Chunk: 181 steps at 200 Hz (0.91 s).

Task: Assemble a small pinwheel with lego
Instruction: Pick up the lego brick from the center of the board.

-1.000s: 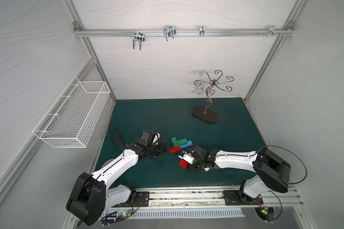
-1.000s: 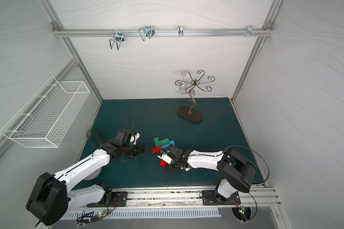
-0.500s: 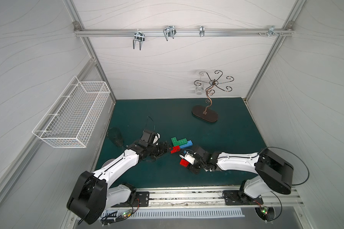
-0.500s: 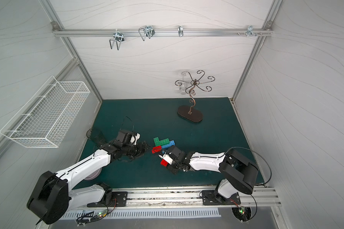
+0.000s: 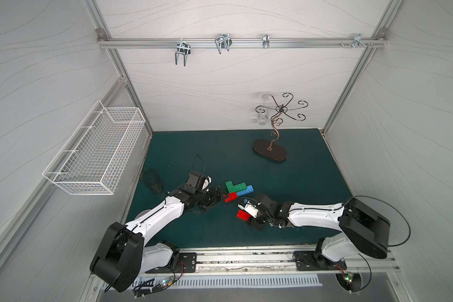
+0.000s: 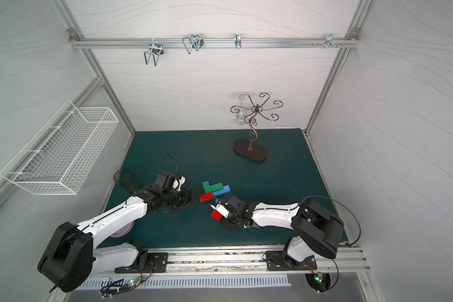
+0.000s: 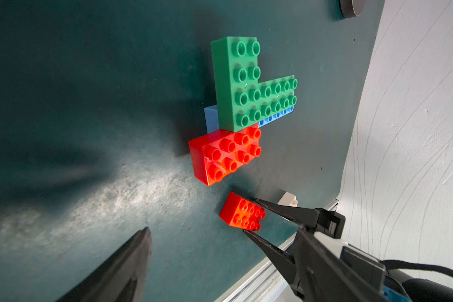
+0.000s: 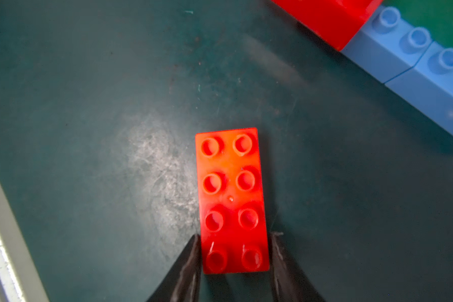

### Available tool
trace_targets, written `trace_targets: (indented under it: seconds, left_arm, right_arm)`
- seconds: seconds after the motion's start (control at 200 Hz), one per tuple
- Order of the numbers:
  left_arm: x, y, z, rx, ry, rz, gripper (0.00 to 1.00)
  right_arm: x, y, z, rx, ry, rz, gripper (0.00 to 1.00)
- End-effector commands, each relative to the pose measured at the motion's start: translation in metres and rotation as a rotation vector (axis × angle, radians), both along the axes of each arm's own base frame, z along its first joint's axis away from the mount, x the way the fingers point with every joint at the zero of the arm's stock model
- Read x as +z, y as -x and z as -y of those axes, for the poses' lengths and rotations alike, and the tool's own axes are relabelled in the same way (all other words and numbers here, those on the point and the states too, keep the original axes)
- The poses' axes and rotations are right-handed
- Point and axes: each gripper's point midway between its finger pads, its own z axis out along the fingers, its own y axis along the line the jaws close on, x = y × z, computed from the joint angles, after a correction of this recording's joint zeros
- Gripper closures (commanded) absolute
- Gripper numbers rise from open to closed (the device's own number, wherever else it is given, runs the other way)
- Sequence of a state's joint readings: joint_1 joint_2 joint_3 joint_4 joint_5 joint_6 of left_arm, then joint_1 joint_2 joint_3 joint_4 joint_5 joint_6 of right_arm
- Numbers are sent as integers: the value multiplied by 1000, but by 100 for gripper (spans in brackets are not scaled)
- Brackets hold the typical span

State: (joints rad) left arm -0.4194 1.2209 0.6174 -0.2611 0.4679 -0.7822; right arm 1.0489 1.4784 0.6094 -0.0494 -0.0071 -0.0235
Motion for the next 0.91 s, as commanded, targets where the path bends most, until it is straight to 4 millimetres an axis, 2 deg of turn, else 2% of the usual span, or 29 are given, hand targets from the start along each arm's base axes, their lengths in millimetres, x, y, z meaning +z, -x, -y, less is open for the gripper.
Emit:
trace_targets:
  seconds: [0.0,0.055,0.085,0.115,0.305,0.395,0.415,0.43,0.54,0.6,0.68,0.745,0.9]
  left_arm:
    - [4,-6,4,-3,24,23,9]
    - [2,-6,4,-4,23,19,9]
    - [2,-6,4,-3,22,17,9]
    - [1,-7,4,1,24,15,9]
    - [4,-10,6,7,36,29,8]
    - [7,-14,12,-18,54,33,8]
    - [8,-15,15,-30,58,30,1]
    - [7,-15,16,-37,60,26,0]
    - [9,-19,23,-75,69,25,0]
    - [11,-23,20,-83,29,42,0]
    - [14,-30,18,-78,4,62,0]
    - [17,-36,26,-97,28,78,0]
    - [6,-48,37,-113,45,39,0]
  right_arm:
    - [-4,4,5,4,22,-10,59]
    - [-2,3,5,3,16,-1,63]
    - [-1,2,5,3,12,-1,70]
    - [2,3,3,9,6,-4,72]
    - [24,0,-5,-1,-30,-10,74]
    - [34,-9,-1,-63,-29,-5,75]
    - [38,-11,-1,-79,-29,-8,75]
    - [40,-12,-1,-87,-31,-10,75]
    - [56,-22,2,-189,-24,-21,77]
    - [62,-28,1,-237,-16,-26,79]
    - [62,-37,3,-301,8,-16,79]
    - [57,-43,3,-332,19,-18,80]
    - [50,-57,-1,-375,22,1,85]
